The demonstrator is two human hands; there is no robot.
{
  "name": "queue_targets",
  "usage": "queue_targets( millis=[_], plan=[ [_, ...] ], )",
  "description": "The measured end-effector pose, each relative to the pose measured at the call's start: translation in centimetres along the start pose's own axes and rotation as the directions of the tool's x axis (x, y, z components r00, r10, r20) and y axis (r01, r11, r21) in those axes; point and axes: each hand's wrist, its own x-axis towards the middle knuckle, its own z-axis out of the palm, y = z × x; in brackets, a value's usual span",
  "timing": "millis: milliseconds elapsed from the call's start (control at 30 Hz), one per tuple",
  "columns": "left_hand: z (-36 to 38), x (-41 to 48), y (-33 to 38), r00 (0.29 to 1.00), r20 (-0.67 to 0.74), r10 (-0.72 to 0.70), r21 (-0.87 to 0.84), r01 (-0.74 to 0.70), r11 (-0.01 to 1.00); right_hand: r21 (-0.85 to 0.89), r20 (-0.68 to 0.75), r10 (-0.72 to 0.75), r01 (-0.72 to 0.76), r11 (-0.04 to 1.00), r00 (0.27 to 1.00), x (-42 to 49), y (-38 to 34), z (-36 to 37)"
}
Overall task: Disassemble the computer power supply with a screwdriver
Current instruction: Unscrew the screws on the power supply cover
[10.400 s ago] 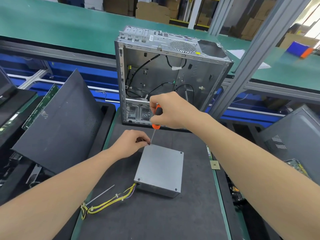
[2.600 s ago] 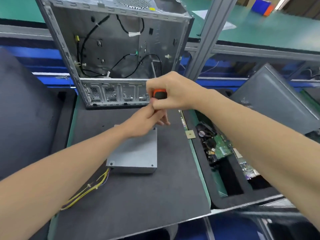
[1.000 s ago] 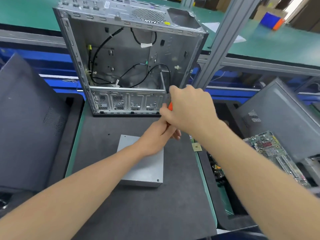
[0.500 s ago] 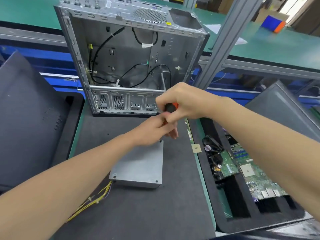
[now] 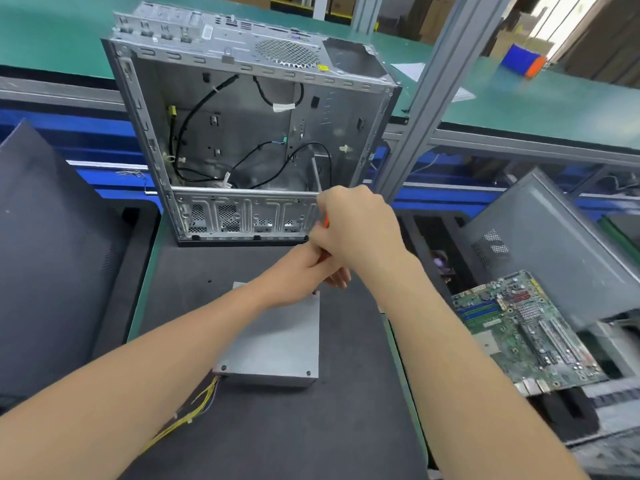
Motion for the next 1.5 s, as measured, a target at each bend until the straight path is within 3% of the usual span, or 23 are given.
queue_targets(
  millis=[67,167,200,267,333,400,467,500,567,667,767,833,933,1033,1100,1167,1233,1333,1400,1500],
  plan=[
    [-0.8,0.1,-0.2,0.999,0.040,0.018,-0.018,-0.017,1.000,0.128,0.114,-0.267,0.253,0.959,0.957,0.6,1.0,-0.7],
    [-1.4,-0.3,-0.5,0.992,0.130,-0.001,0.008,0.000,1.000,0.178,0.176,-0.673,0.649,0.740,0.719,1.4,2.3,-1.9],
    [-1.4,-0.4,-0.6,0.988,0.152,-0.016,0.012,0.014,1.000,0.175,0.184,-0.732,0.711,0.681,0.656,1.6,2.7,-2.1],
    [-1.4,-0.5,-0.6,0.987,0.161,-0.021,0.039,0.015,0.999,0.183,0.182,-0.757,0.735,0.653,0.627,1.7,3.0,-2.4],
    [-1.2,-0.7,-0.4,0.990,0.141,-0.014,0.068,0.004,0.998,0.185,0.142,-0.715,0.691,0.699,0.685,1.1,2.8,-2.3],
    [-0.9,-1.0,-0.4,0.994,0.105,-0.015,0.073,0.008,0.997,0.054,0.076,-0.571,0.568,0.821,0.818,-0.2,2.0,-1.9],
    [-0.5,-1.2,-0.5,0.998,0.055,-0.015,0.047,0.012,0.999,-0.142,-0.061,-0.297,0.286,0.948,0.953,-1.4,0.7,-1.3],
    [-0.2,-1.2,-0.4,0.999,0.030,-0.020,0.018,0.020,1.000,-0.163,-0.113,-0.140,0.120,0.979,0.984,-1.6,-0.1,-1.1],
    [0.4,-1.0,-0.3,1.000,-0.013,-0.025,-0.011,0.025,1.000,-0.096,-0.107,0.117,-0.127,0.987,0.987,-1.6,-1.1,-0.9],
    [1.2,-0.8,0.0,0.996,-0.089,0.010,0.022,-0.008,1.000,-0.029,-0.020,0.274,-0.274,0.961,0.962,-0.7,-1.6,-0.7],
    [0.8,-0.6,-0.2,0.994,-0.108,0.008,-0.055,-0.014,0.998,0.012,-0.019,0.173,-0.173,0.985,0.985,-0.1,-1.3,-0.1],
    [0.0,-0.6,-0.2,0.998,-0.062,0.004,-0.106,-0.010,0.994,0.120,0.050,-0.042,0.036,0.992,0.998,0.3,-0.4,-0.4],
    [-0.8,-0.3,-0.3,0.999,0.037,0.020,-0.073,-0.018,0.997,0.270,0.152,-0.450,0.401,0.875,0.880,1.2,1.4,-1.8],
    [-0.8,-0.3,-0.4,0.996,0.088,0.001,-0.057,0.004,0.998,0.332,0.152,-0.603,0.535,0.777,0.783,1.6,2.7,-2.5],
    [-0.6,-0.3,-0.4,0.996,0.084,-0.015,-0.051,0.020,0.998,0.307,0.152,-0.581,0.520,0.797,0.800,1.4,3.1,-2.7],
    [-0.2,-0.3,-0.4,0.998,0.052,-0.018,-0.061,0.021,0.998,0.149,0.106,-0.439,0.422,0.894,0.892,0.3,2.7,-2.2],
    [0.3,-0.4,0.0,0.999,0.013,-0.029,-0.077,0.030,0.997,-0.111,-0.040,-0.163,0.158,0.981,0.986,-1.1,1.6,-1.4],
    [1.1,-0.8,0.5,1.000,-0.014,-0.022,-0.083,0.021,0.996,-0.082,-0.047,0.175,-0.178,0.981,0.984,-2.0,-0.6,-0.7],
    [1.0,-0.9,0.8,0.999,-0.021,-0.038,-0.112,0.036,0.993,-0.029,-0.025,0.197,-0.197,0.980,0.980,-1.6,-0.8,-0.1],
    [0.0,-0.4,1.0,0.999,0.019,-0.049,-0.122,0.050,0.991,0.058,0.006,0.019,-0.019,0.998,1.000,-0.8,0.1,-0.3]
  ],
)
